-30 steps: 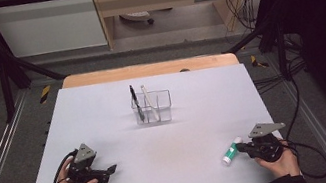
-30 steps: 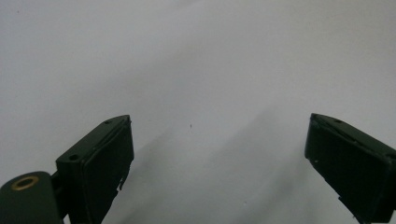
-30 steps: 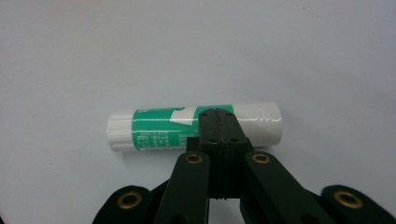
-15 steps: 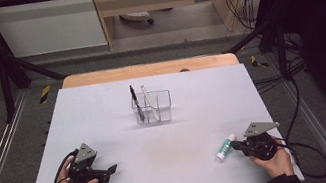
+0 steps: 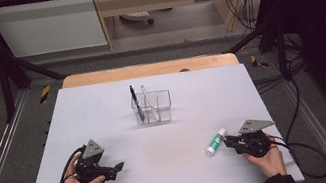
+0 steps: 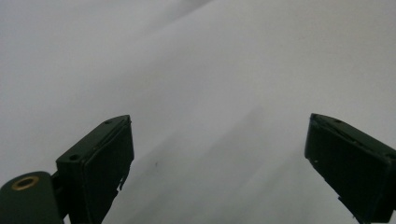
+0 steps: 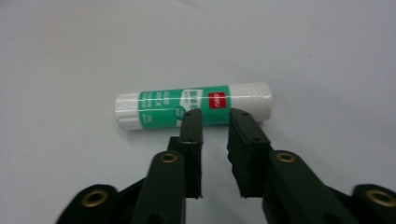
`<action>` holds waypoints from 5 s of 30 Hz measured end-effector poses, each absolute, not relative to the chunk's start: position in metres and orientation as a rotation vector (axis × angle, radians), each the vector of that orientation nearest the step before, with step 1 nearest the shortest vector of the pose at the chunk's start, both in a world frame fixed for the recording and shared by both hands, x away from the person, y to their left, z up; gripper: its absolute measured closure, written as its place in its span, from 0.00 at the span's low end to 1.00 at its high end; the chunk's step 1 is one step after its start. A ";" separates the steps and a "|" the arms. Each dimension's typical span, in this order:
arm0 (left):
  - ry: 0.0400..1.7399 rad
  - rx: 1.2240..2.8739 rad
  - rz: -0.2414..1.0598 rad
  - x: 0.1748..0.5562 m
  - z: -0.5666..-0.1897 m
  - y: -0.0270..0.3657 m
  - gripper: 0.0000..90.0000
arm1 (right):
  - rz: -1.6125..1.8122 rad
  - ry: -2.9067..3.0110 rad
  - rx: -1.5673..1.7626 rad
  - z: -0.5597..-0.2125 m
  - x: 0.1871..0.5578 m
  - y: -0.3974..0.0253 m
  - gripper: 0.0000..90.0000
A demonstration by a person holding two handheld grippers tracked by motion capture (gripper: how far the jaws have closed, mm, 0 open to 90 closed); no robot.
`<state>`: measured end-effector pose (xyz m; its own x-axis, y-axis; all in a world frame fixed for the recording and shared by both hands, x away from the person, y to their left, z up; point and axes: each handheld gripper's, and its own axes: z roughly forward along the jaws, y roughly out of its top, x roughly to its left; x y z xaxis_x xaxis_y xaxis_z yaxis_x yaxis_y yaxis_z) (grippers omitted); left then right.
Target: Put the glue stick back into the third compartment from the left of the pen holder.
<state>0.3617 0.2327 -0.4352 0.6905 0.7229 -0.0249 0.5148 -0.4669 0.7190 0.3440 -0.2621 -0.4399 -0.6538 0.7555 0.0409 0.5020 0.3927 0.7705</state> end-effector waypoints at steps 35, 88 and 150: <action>0.906 2.192 0.363 0.366 -0.431 0.212 0.09 | 1.323 2.250 1.096 -0.447 0.411 -0.207 1.00; 0.751 2.383 0.248 0.425 -0.397 -0.004 0.09 | 1.133 2.390 1.148 -0.452 0.352 -0.269 0.01; 0.837 2.508 0.173 0.447 -0.428 -0.075 0.72 | 1.151 2.408 1.155 -0.452 0.353 -0.269 0.01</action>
<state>0.4473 -0.0754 -0.4277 0.8040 0.5937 -0.0330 0.5320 -0.6935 0.4859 0.3534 -0.2689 -0.4522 -0.6618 0.7403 0.1182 0.5569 0.3799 0.7386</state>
